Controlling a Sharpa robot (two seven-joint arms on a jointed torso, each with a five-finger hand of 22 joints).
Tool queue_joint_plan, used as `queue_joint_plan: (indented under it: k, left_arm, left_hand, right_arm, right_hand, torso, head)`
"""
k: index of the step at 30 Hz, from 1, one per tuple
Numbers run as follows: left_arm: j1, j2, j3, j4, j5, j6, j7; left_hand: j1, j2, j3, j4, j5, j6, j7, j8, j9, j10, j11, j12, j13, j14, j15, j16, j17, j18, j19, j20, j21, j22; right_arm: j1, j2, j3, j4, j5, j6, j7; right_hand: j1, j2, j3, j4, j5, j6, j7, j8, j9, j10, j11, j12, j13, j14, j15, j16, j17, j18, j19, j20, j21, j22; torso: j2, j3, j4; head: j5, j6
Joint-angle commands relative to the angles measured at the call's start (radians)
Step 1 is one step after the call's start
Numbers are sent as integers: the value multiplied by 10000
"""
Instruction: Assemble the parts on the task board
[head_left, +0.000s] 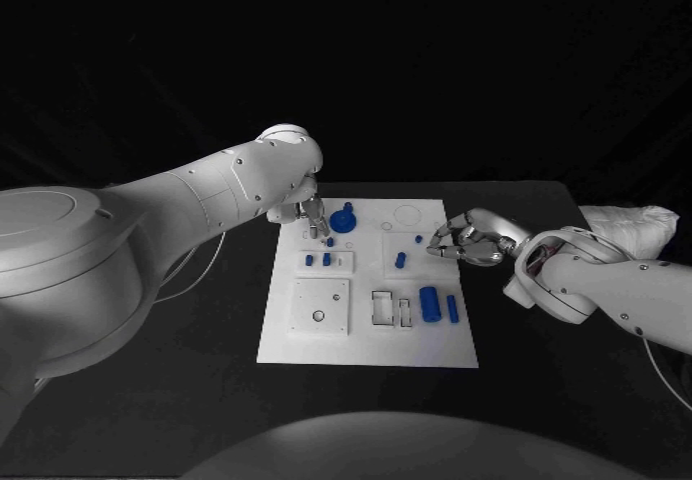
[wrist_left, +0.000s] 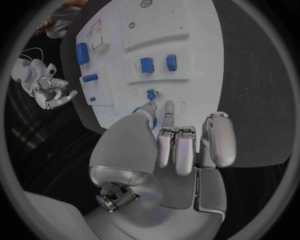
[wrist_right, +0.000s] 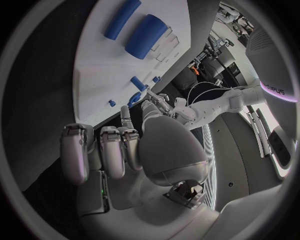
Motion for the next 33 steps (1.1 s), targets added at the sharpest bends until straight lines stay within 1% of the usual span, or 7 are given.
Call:
queue_joint_plan:
  k: [1,4,7,12,14,23,33]
  left_arm:
    - [-42,35,9,-56,131,202,-2]
    - [-76,36,9,-91,206,163,71]
    - [-104,24,10,-103,306,49,199]
    - [-122,24,11,-91,504,-143,416]
    - [-125,17,12,-62,614,-186,483]
    - [-128,1,13,56,1061,-160,643]
    - [-134,67,11,38,1072,-123,574]
  left_hand:
    - [75,17,18,-61,-64,64,14,-27,-9,862,-58,23,2400,1035,-92,25,2635,22,37,-47,36,1992]
    - [102,46,46,-93,-3,82,5,-41,-34,844,-64,5,2379,1035,-97,25,2635,27,26,-53,13,1985]
    - [110,51,53,-103,19,82,5,-48,-44,833,-65,-6,2366,1035,-97,25,2635,30,19,-55,-1,1981]
    - [110,63,61,-109,46,79,11,-63,-60,815,-64,-23,2345,1035,-98,25,2635,36,3,-57,-30,1972]
    - [105,64,60,-108,47,75,14,-67,-65,809,-63,-28,2339,1035,-98,25,2635,37,0,-57,-38,1970]
    - [95,59,57,-144,2,14,46,-150,-141,745,-35,-88,2270,1035,-78,25,2635,54,-56,-51,-132,1943]
    - [112,73,70,-178,-46,-21,68,-197,-185,719,-20,-111,2244,1035,-66,25,2635,63,-85,-44,-180,1929]
  right_arm:
    - [5,23,3,-3,-45,77,4]
    - [6,31,3,-4,-45,72,5]
    - [7,34,3,0,-45,77,-1]
    - [7,39,3,-7,-45,84,-15]
    - [7,41,3,-6,-45,88,-22]
    - [7,48,3,-18,-45,119,-48]
    - [7,66,2,-32,-45,174,-48]
  right_hand:
    - [43,-64,44,23,58,49,3,-51,-15,1079,10,-53,2609,1062,12,34,2635,51,140,19,-29,2166]
    - [46,-68,44,23,62,49,3,-53,-16,1079,10,-53,2609,1062,12,34,2635,55,130,19,-42,2160]
    - [47,-68,45,23,62,49,3,-54,-17,1079,10,-53,2609,1062,12,34,2635,55,131,19,-41,2161]
    - [47,-68,45,23,62,49,3,-54,-17,1079,10,-53,2609,1062,12,34,2635,55,131,19,-41,2161]
    - [47,-68,45,23,62,49,3,-54,-17,1079,10,-53,2609,1062,12,34,2635,55,131,19,-41,2161]
    - [48,-60,49,26,59,50,4,-56,-18,1079,11,-53,2609,1062,12,34,2635,56,128,19,-45,2159]
    - [49,-59,50,27,58,50,4,-56,-18,1079,11,-53,2609,1062,12,34,2635,57,126,19,-48,2158]
  torso:
    - [-8,-3,0]
    - [-10,-6,6]
    - [-7,1,4]
    - [-13,-4,14]
    - [-13,1,10]
    - [-21,5,18]
    - [-26,1,10]
  head:
    - [-19,-2]
    - [-34,-2]
    - [-36,-2]
    - [-49,-2]
    - [-44,-2]
    - [-46,-2]
    - [-33,-2]
